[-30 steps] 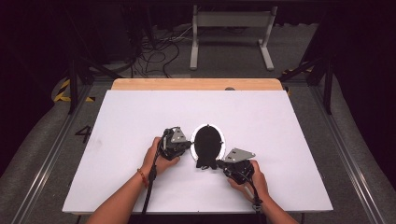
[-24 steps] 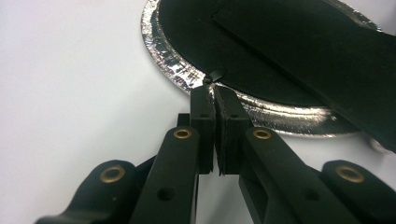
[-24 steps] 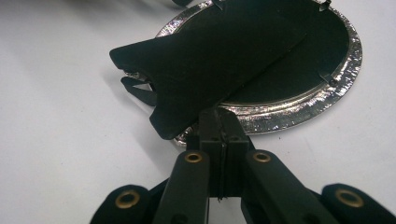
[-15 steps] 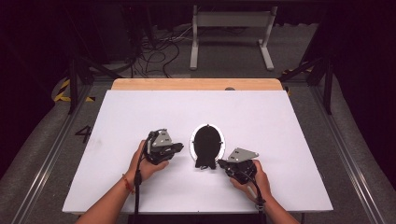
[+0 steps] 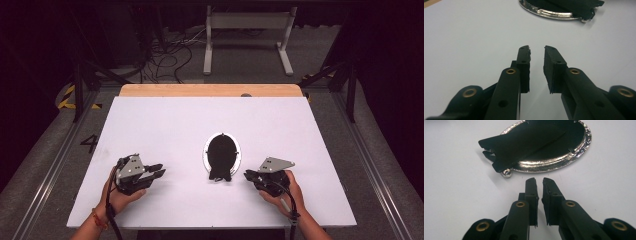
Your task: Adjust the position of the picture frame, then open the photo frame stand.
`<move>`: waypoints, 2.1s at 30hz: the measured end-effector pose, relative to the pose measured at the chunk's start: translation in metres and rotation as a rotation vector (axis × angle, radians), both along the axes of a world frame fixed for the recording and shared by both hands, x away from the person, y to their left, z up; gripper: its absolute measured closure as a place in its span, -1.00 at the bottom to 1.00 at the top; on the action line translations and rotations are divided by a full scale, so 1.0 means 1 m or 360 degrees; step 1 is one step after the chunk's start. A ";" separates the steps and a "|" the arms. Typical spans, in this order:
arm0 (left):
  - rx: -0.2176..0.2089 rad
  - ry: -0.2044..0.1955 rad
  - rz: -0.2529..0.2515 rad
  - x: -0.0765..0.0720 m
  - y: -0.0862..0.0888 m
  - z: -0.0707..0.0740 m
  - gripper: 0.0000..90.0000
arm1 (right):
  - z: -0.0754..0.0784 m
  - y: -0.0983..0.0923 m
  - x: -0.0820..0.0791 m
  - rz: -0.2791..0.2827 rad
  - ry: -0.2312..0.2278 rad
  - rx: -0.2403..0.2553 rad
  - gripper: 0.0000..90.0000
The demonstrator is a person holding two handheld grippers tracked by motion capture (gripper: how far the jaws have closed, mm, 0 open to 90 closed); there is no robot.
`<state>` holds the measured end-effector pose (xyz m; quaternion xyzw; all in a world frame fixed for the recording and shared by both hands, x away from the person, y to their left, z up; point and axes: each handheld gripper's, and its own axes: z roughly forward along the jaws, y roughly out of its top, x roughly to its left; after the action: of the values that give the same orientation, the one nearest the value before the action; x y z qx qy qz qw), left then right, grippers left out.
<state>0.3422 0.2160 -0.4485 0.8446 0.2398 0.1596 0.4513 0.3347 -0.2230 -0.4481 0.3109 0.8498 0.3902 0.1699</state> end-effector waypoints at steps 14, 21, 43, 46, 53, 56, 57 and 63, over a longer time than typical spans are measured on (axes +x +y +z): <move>-0.0033 -0.0038 0.0175 -0.011 0.028 -0.003 0.11 | 0.002 -0.001 -0.001 0.0029 0.0034 0.0028 0.78; 0.0029 -0.0024 0.0172 -0.010 0.021 -0.007 -0.05 | 0.000 0.004 0.000 0.0058 0.0069 0.0034 0.69; 0.0045 -0.0007 0.0192 -0.003 0.014 -0.010 -0.29 | 0.000 0.026 0.004 0.0169 0.0201 -0.0008 0.64; 0.0057 -0.0005 0.0189 -0.003 0.014 -0.010 -0.31 | 0.000 0.028 0.004 0.0157 0.0196 -0.0031 0.64; 0.0044 -0.0007 0.0185 -0.005 0.014 -0.009 -0.34 | -0.001 0.043 0.003 0.0196 0.0192 -0.0145 0.61; 0.0053 0.0004 0.0175 -0.004 0.013 -0.010 -0.35 | -0.003 0.046 0.005 0.0180 0.0192 -0.0150 0.61; 0.0054 0.0003 0.0178 -0.004 0.012 -0.011 -0.35 | -0.002 0.046 0.005 0.0182 0.0193 -0.0157 0.61; 0.0081 0.0030 0.0185 -0.005 0.011 -0.013 -0.42 | -0.003 0.049 0.004 0.0178 0.0153 -0.0174 0.58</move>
<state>0.3371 0.2272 -0.4611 0.8419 0.2886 0.1836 0.4173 0.3389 -0.1745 -0.4514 0.2715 0.8931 0.3368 0.1234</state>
